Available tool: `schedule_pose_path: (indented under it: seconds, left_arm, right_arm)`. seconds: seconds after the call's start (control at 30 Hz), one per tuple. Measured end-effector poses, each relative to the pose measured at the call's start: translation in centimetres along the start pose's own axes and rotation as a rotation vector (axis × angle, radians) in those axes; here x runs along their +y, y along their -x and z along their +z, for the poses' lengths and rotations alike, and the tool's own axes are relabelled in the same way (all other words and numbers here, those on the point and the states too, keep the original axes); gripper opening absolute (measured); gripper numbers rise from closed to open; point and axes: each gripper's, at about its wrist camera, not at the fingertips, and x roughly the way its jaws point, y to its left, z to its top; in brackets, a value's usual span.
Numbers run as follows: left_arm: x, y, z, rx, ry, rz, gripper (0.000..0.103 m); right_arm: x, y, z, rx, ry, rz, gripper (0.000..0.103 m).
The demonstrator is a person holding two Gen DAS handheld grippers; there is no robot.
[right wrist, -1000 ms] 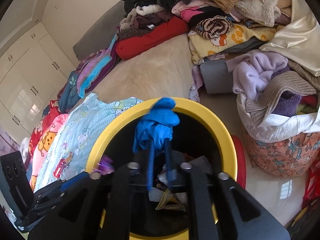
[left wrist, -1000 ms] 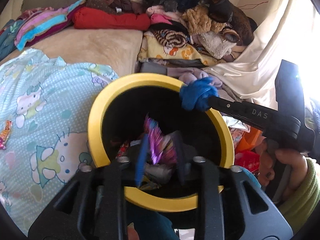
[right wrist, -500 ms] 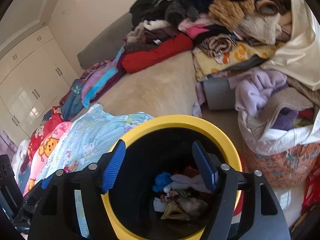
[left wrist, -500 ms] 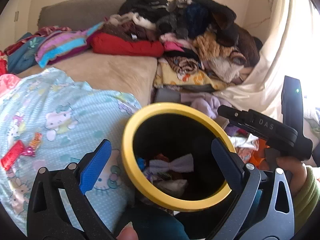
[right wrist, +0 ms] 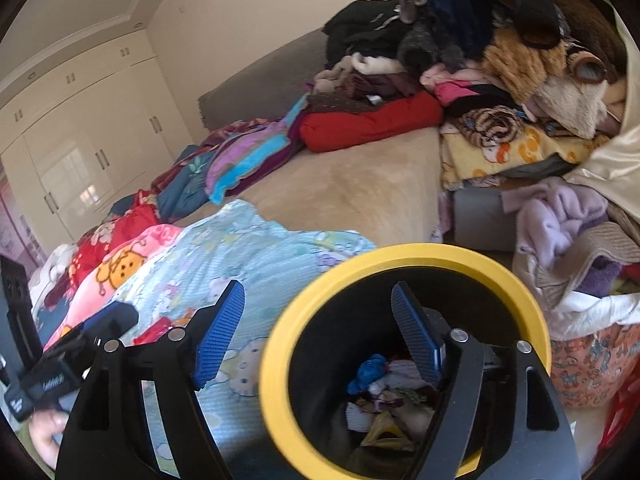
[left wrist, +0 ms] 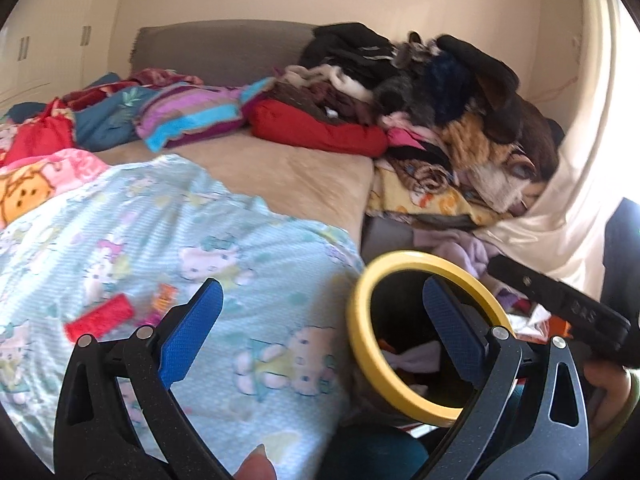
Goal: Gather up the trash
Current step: 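Move both tools back over the red tube and orange snack packet, then grasp the red tube with the left tool while the right tool grasps the orange snack packet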
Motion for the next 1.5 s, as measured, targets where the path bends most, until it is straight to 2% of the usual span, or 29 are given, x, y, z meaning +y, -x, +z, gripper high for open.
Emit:
schedule_pose_path:
  seconds: [0.43, 0.87, 1.1, 1.37, 1.5]
  left_arm:
    - [6.5, 2.2, 0.8, -0.061, 0.074, 0.103, 0.092]
    - [14.4, 3.3, -0.2, -0.064, 0.170, 0.185, 0.092]
    - [18.3, 2.6, -1.8, 0.015, 0.181, 0.270, 0.092]
    - [21.7, 1.0, -4.1, 0.103, 0.221, 0.274, 0.092]
    - [23.2, 0.3, -5.0, 0.132, 0.272, 0.232, 0.092]
  right_arm:
    - [5.3, -2.4, -1.1, 0.046, 0.053, 0.063, 0.074]
    - [11.0, -6.0, -2.6, 0.115, 0.150, 0.113, 0.074]
    - [13.6, -9.4, -3.3, 0.179, 0.183, 0.133, 0.074]
    - [17.8, -14.0, -4.7, 0.257, 0.229, 0.209, 0.074]
    - [19.5, -16.1, -5.6, 0.291, 0.260, 0.230, 0.074]
